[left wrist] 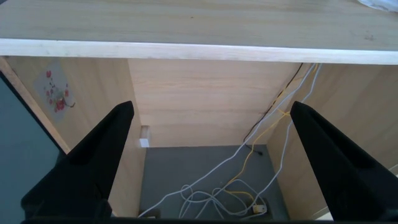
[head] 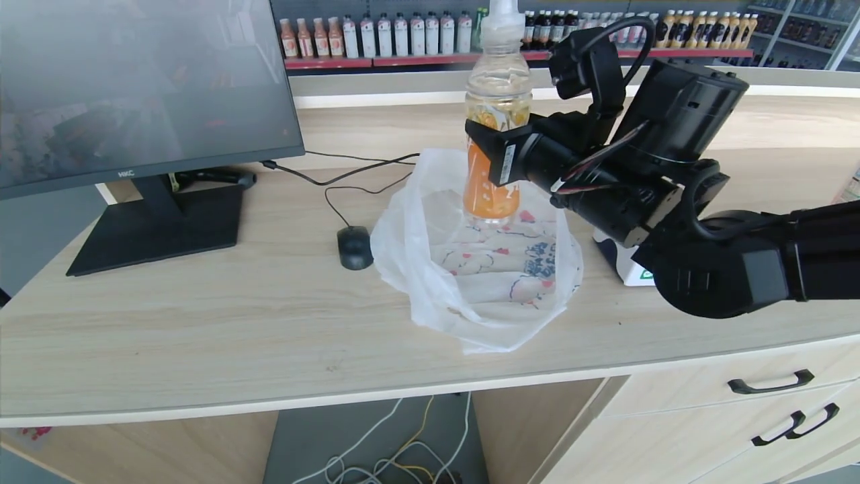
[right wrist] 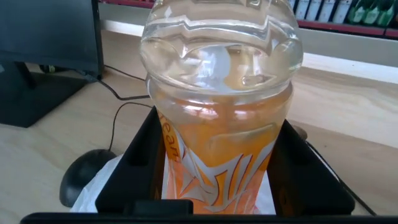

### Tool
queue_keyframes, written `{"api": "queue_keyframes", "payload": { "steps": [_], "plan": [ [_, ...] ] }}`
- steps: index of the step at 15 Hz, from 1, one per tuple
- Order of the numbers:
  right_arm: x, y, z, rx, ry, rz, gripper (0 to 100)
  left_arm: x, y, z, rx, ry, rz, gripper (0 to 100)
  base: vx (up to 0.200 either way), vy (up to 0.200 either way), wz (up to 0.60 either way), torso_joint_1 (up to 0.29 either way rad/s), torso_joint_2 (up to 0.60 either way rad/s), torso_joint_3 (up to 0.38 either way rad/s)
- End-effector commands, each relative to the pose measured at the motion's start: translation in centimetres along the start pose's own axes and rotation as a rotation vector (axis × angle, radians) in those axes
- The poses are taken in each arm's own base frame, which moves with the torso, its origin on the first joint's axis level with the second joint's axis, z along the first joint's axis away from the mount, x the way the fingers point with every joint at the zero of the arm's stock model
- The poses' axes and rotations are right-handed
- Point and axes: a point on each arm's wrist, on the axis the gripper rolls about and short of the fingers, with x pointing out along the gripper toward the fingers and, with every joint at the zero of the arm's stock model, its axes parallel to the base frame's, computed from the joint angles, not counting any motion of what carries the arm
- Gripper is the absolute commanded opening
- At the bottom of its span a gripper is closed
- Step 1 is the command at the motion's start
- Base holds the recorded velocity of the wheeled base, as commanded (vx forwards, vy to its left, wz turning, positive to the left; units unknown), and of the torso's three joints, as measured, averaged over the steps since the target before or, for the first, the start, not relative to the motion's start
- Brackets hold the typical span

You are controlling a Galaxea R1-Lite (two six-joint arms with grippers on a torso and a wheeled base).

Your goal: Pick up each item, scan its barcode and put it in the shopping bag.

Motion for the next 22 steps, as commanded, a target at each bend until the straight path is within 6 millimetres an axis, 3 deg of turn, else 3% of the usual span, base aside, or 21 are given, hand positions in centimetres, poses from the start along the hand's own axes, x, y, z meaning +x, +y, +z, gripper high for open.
{"api": "queue_keyframes", "payload": {
  "steps": [1,6,13,22],
  "plan": [
    [0.7,0.3,-1.4,-0.003,0.024,0.004,0,0.0,0.0,0.0,0.001,-0.001,0.001,100,0.000,0.000,0.00,0.000,0.00,0.000],
    [1.4,0.5,-2.6,0.000,0.041,0.006,0,0.0,0.0,0.0,-0.001,-0.001,0.000,100,0.000,0.000,0.00,0.000,0.00,0.000],
    [4.4,0.7,-5.0,0.001,0.027,-0.004,0,0.0,0.0,0.0,-0.001,-0.001,0.000,100,0.000,0.000,0.00,0.000,0.00,0.000],
    [5.5,1.5,-8.3,0.004,0.064,0.003,0,0.0,0.0,0.0,-0.001,-0.001,0.000,100,0.000,0.000,0.00,0.000,0.00,0.000]
  ]
}}
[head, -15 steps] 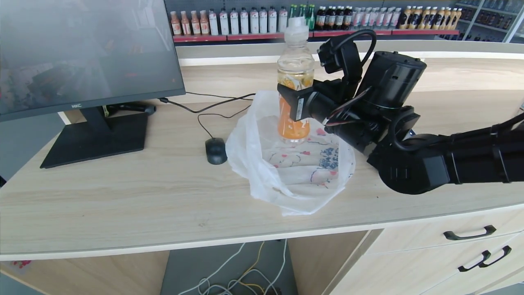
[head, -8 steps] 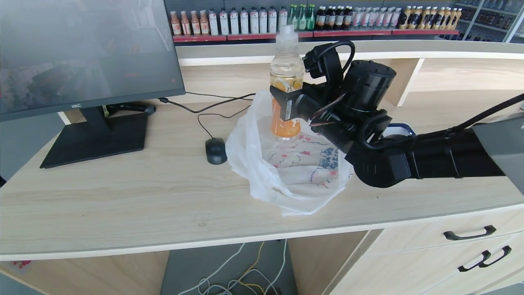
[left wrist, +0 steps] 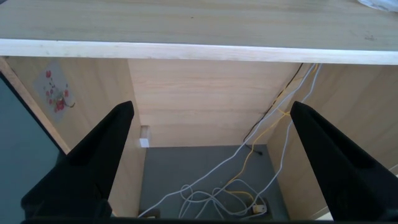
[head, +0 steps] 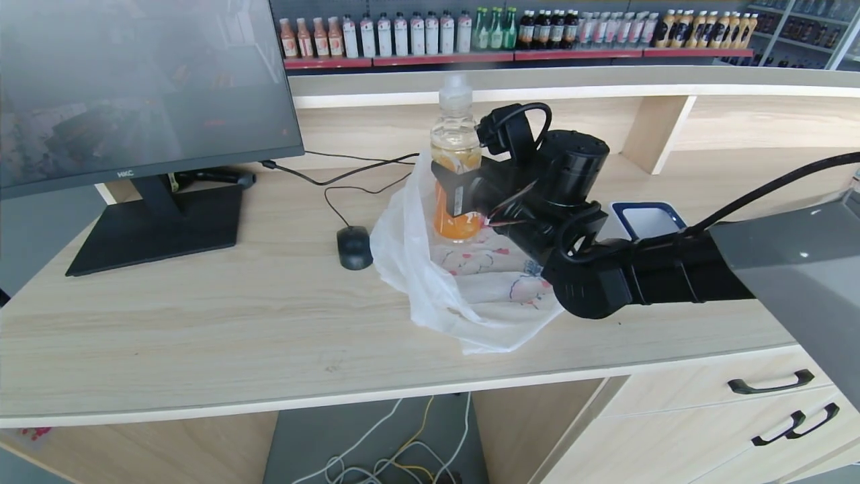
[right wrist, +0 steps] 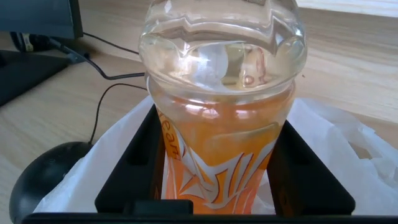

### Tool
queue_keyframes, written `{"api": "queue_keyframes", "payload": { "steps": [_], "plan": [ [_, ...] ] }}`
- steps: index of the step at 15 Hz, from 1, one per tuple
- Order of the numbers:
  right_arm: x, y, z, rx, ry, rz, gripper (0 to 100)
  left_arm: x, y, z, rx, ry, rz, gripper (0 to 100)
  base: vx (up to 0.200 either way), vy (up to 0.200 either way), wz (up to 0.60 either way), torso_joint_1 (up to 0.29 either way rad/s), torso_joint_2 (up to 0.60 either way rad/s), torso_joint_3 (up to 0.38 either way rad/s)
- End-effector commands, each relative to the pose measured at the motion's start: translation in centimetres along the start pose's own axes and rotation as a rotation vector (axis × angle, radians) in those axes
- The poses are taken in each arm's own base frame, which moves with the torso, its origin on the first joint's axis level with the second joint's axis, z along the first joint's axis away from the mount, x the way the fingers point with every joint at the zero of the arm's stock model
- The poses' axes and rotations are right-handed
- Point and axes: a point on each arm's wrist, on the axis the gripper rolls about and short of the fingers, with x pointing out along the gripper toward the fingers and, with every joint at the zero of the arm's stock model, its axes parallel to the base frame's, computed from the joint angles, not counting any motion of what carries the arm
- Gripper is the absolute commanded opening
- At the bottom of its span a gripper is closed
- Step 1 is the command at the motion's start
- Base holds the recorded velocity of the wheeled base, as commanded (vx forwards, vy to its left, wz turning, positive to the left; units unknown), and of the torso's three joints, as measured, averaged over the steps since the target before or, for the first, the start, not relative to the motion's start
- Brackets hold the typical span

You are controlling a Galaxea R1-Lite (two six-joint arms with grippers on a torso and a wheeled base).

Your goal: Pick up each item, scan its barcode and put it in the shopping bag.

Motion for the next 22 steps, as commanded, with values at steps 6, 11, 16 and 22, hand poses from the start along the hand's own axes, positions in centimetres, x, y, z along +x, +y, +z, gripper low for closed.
{"api": "queue_keyframes", "payload": {
  "steps": [6,11,16,22],
  "plan": [
    [0.2,0.3,-1.2,0.000,-0.005,0.000,0,0.0,0.0,0.0,-0.001,-0.001,0.000,100,0.000,0.000,0.00,0.000,0.00,0.000],
    [0.3,0.3,-1.5,-0.001,0.003,0.000,0,0.0,0.0,0.0,-0.001,-0.001,0.002,100,0.000,0.000,0.00,0.000,0.00,0.000],
    [0.3,0.4,-1.8,-0.001,0.009,0.001,0,0.0,0.0,0.0,-0.001,-0.001,0.000,100,0.000,0.000,0.00,0.000,0.00,0.000],
    [0.3,0.4,-1.7,0.001,0.004,-0.001,0,0.0,0.0,0.0,-0.001,-0.001,0.002,100,0.000,0.000,0.00,0.000,0.00,0.000]
  ]
}}
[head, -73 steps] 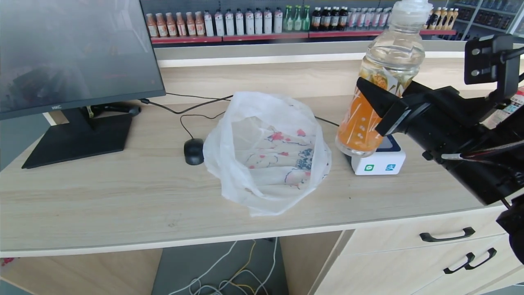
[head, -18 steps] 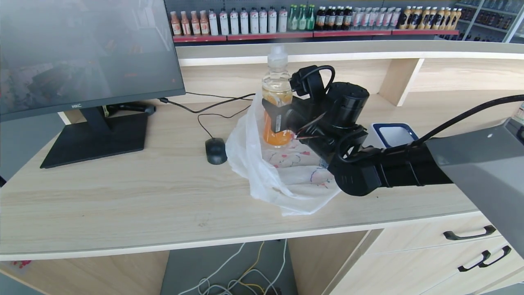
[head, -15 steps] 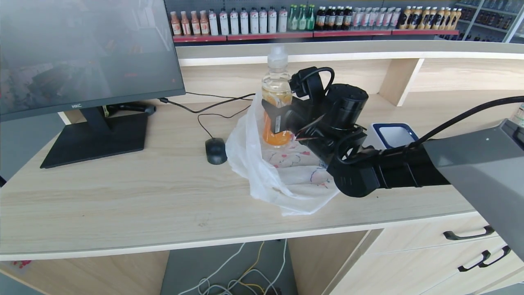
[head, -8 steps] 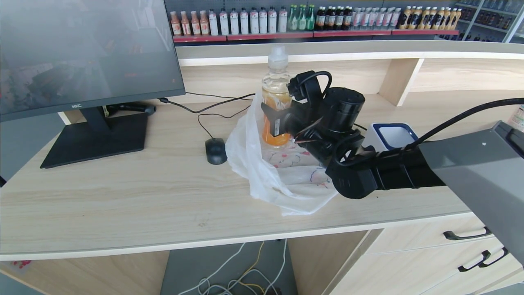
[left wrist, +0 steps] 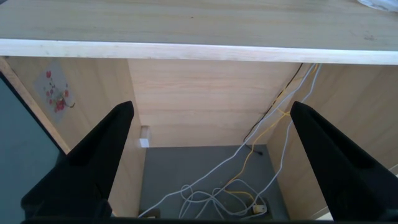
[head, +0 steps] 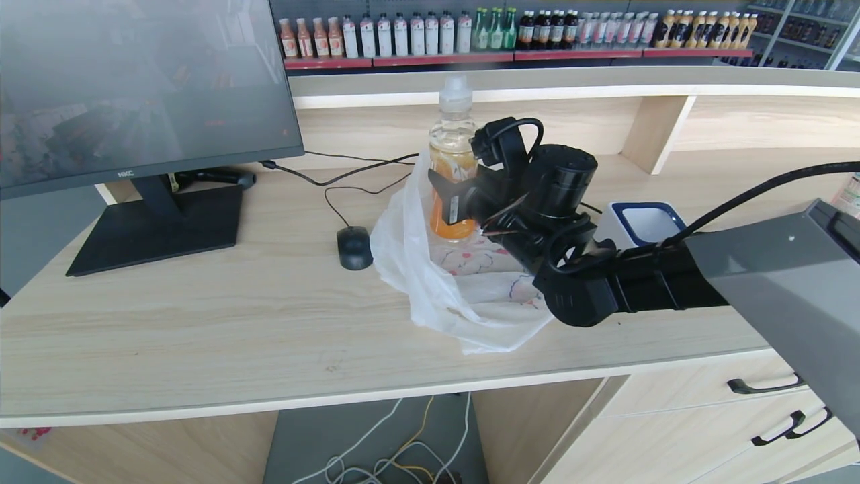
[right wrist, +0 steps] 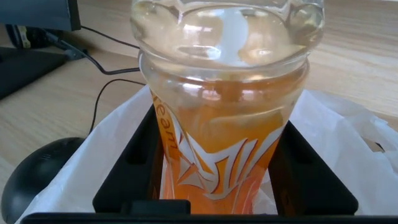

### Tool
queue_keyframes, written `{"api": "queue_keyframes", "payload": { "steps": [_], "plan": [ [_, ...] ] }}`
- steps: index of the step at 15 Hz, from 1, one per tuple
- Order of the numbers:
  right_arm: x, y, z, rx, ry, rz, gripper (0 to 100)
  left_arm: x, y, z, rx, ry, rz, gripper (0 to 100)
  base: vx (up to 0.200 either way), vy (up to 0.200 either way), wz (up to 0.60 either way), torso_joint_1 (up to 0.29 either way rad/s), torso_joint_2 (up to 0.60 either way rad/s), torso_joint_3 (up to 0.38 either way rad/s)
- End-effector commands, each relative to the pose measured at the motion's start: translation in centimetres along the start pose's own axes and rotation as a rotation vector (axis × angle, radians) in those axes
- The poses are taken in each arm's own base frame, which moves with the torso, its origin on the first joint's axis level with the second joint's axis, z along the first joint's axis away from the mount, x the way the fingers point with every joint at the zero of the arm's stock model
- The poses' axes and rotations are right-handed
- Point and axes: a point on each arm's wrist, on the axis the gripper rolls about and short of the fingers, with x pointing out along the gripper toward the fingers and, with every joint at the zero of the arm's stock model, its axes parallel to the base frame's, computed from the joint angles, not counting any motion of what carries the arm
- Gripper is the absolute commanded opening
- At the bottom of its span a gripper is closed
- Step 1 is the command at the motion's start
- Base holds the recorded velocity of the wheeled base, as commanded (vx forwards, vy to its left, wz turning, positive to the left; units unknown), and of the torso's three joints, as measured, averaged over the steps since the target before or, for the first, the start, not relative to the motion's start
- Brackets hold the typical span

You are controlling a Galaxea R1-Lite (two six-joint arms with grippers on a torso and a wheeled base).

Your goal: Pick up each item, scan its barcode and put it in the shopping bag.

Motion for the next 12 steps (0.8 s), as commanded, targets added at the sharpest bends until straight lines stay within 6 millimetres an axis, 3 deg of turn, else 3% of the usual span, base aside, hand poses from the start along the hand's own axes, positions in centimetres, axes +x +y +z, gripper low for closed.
{"api": "queue_keyframes", "payload": {
  "steps": [1,2,6,12],
  "plan": [
    [0.0,0.0,-0.1,0.002,0.002,0.000,0,0.0,0.0,0.0,0.001,-0.001,0.000,100,0.000,0.000,0.00,0.000,0.00,0.000],
    [0.0,0.0,-0.1,0.002,-0.003,0.001,100,0.0,0.0,0.0,0.001,-0.001,0.000,100,0.000,0.000,0.00,0.000,0.00,0.000],
    [0.0,-0.1,0.2,-0.016,-0.039,-0.006,100,0.0,0.0,0.0,0.001,-0.001,0.001,100,0.000,0.000,0.00,0.000,0.00,0.000],
    [-0.4,-0.6,2.6,-0.012,-0.117,-0.021,100,0.0,0.0,0.0,0.001,-0.001,0.001,100,0.000,0.000,0.00,0.000,0.00,0.000]
  ]
}}
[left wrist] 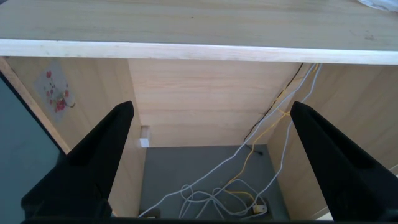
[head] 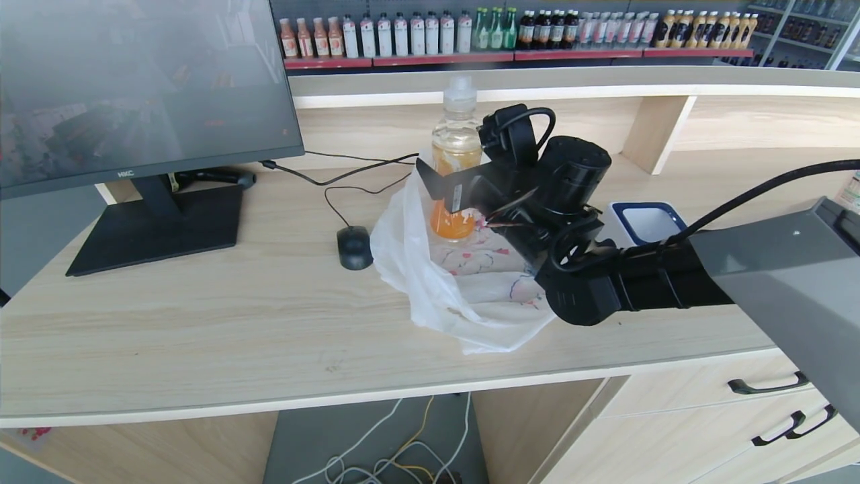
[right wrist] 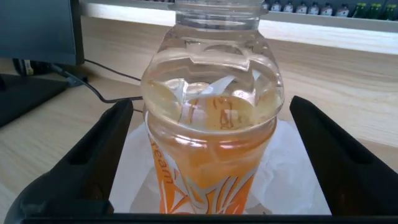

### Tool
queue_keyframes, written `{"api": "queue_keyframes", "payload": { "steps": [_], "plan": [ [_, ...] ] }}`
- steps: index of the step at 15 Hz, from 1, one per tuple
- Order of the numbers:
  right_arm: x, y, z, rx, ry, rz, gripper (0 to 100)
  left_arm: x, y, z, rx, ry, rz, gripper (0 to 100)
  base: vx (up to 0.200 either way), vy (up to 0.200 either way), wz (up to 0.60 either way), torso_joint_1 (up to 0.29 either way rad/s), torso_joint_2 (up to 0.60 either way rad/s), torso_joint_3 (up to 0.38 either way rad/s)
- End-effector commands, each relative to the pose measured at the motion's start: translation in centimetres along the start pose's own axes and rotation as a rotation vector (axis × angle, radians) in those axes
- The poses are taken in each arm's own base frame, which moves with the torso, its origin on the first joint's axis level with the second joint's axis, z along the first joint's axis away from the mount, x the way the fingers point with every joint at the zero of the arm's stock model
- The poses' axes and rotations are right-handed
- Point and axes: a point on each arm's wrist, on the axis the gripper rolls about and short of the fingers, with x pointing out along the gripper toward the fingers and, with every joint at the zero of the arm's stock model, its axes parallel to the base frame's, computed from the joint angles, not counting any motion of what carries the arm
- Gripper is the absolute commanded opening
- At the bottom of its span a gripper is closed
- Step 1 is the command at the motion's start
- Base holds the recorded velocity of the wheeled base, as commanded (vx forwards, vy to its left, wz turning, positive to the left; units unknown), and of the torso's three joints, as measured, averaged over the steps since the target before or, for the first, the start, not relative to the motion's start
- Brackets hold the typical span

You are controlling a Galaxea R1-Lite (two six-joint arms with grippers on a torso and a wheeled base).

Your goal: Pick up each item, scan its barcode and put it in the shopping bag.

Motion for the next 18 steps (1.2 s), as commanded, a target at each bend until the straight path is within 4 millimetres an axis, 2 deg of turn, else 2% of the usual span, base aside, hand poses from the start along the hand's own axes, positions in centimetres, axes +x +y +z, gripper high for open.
{"api": "queue_keyframes", "payload": {
  "steps": [1,3,10,12,15,18],
  "plan": [
    [-0.5,-0.6,1.9,0.003,-0.032,-0.008,100,0.0,0.0,0.0,0.000,-0.001,0.001,100,0.000,0.000,0.00,0.000,0.00,0.000],
    [-2.1,-0.8,2.9,0.003,-0.005,-0.001,100,0.0,0.0,0.0,-0.001,-0.001,0.001,100,0.000,0.000,0.00,0.000,0.00,0.000],
    [-12.0,-2.6,6.8,0.040,0.055,-0.001,100,0.0,0.0,0.0,0.000,-0.001,0.000,100,0.000,0.000,0.00,0.000,0.00,0.000],
    [-13.4,-2.7,7.4,0.044,0.055,-0.002,100,0.0,0.0,0.0,0.000,-0.001,0.001,100,0.000,0.000,0.00,0.000,0.00,0.000],
    [-14.2,-2.3,7.8,0.067,-0.102,-0.005,100,0.0,0.0,0.0,0.003,-0.001,0.000,100,0.000,0.000,0.00,0.000,0.00,0.000],
    [-16.1,-2.2,6.3,0.068,-0.134,-0.015,100,0.0,0.0,0.0,0.002,-0.001,0.000,100,0.000,0.000,0.00,0.000,0.00,0.000]
  ]
}}
